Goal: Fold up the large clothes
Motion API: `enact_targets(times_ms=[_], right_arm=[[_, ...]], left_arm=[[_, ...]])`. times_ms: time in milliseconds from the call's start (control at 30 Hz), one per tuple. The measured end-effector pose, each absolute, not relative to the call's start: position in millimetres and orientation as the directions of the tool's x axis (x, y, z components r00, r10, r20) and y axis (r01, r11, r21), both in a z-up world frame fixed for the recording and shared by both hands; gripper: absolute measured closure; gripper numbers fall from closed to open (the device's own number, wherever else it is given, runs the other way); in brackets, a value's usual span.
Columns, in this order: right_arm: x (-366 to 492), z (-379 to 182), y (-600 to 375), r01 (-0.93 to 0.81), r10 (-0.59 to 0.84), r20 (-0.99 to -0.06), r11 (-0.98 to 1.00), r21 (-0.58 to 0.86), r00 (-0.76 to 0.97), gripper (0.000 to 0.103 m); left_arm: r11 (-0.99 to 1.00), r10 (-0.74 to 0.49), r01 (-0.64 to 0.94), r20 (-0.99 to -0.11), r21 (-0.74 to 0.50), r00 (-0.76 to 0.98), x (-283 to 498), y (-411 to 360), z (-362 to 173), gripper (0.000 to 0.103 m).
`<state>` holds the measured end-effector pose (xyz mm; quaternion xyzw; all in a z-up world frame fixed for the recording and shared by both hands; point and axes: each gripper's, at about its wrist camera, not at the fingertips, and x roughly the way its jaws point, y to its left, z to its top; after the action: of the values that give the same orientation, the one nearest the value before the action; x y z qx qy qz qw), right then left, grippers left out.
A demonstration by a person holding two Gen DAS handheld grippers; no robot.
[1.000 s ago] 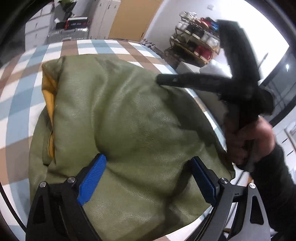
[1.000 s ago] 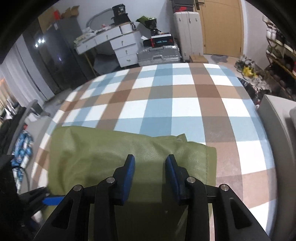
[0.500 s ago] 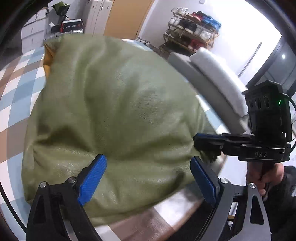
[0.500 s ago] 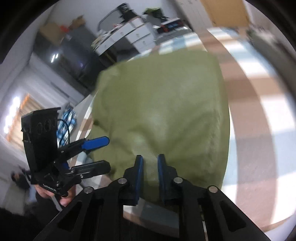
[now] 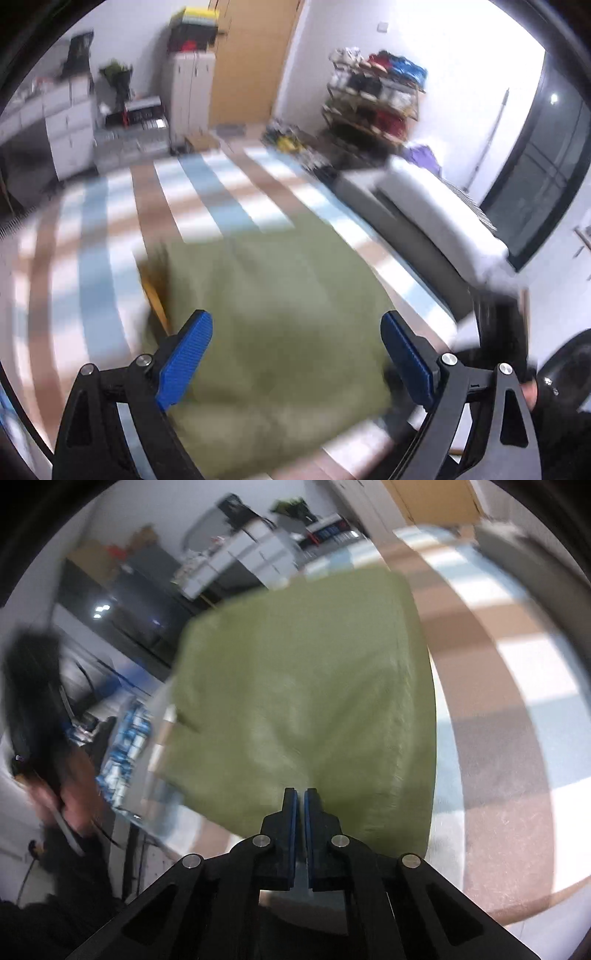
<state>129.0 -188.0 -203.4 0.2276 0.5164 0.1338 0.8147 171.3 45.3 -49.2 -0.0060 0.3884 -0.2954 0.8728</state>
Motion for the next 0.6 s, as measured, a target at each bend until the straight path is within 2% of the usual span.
enact_targets(times_ms=[100,200,333,500,567,600], right_arm=[[132,-209,-181,0.016,0.414,-0.795,0.883,0.469,0.443,0.103],[127,-204,-168,-0.032,0.357,-0.818,0.922,0.385,0.452,0.103],[134,-209,-170,-0.033,0.398,-0.8,0.902,0.43,0.448,0.103],[134,-206,-162,-0.065,0.373,-0.816,0.921,0.385,0.443,0.103],[134,-200,-173,-0.065,0.379,-0.824,0.919,0.389,0.422,0.103],[131,-197,-172,-0.064,0.387,-0.825,0.915,0.398,0.412,0.1]], left_arm=[[0.819,-0.539,0.478,-0.711,-0.317,0.452,227,48,-59,0.013],[0.817,-0.538,0.452,-0.754,-0.357,0.377,255,54,-96,0.013],[0.79,-0.576,0.433,-0.768,-0.435,0.28,264,57,-145,0.015],[0.814,-0.535,0.448,-0.778,-0.37,0.33,248,50,-134,0.015],[0.825,-0.526,0.436,-0.768,-0.358,0.365,231,55,-111,0.015],[0.809,-0.554,0.454,-0.743,-0.374,0.375,215,57,-97,0.015]])
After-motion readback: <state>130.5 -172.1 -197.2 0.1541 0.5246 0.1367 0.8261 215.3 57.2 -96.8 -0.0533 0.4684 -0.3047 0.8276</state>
